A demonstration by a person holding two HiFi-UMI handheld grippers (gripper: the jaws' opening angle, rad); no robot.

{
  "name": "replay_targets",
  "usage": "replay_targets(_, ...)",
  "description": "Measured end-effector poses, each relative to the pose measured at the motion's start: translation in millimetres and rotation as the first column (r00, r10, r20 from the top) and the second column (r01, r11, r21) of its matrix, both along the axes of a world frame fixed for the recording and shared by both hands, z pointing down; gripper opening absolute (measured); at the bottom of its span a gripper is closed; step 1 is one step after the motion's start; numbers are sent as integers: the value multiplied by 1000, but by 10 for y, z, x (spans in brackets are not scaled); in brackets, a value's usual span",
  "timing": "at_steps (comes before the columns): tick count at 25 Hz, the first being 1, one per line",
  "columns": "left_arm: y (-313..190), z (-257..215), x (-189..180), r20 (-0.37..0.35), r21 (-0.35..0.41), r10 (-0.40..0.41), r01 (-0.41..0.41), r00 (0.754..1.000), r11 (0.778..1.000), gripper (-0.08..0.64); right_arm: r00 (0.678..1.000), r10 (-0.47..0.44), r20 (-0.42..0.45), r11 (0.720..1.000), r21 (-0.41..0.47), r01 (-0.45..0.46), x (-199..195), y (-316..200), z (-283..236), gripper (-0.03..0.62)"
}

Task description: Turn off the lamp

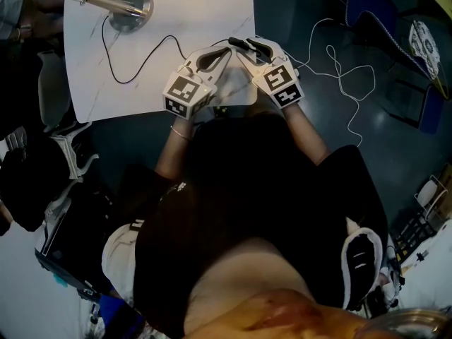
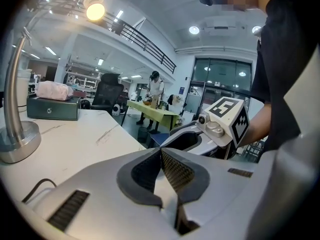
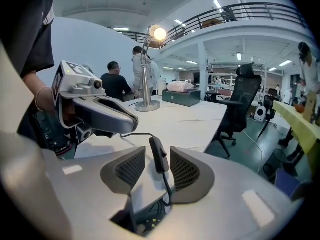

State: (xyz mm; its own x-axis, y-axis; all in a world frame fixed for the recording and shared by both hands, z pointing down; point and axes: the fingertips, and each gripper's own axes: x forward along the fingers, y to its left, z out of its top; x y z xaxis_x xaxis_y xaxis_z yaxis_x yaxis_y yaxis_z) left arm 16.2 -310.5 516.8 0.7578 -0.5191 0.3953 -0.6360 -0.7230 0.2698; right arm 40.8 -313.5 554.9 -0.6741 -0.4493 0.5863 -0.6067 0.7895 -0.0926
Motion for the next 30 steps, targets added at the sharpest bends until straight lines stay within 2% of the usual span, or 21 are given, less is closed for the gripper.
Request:
replay_targets(8,-18,15,10,-8,2,3,-3,1000,1000,8,999,-24,-43,1000,9,25,-12,-36,68,132)
replay_targets(20,-66,39,-40,21,-22,-32,32,999,999,8,998,-46,-40,999,-9,45,-43,-72,123,130)
replay_targets(30,8,121,-20,1,-23,-27,27,1000,999,8,998,-40,-51,999,2,41,-30,-67,137,103)
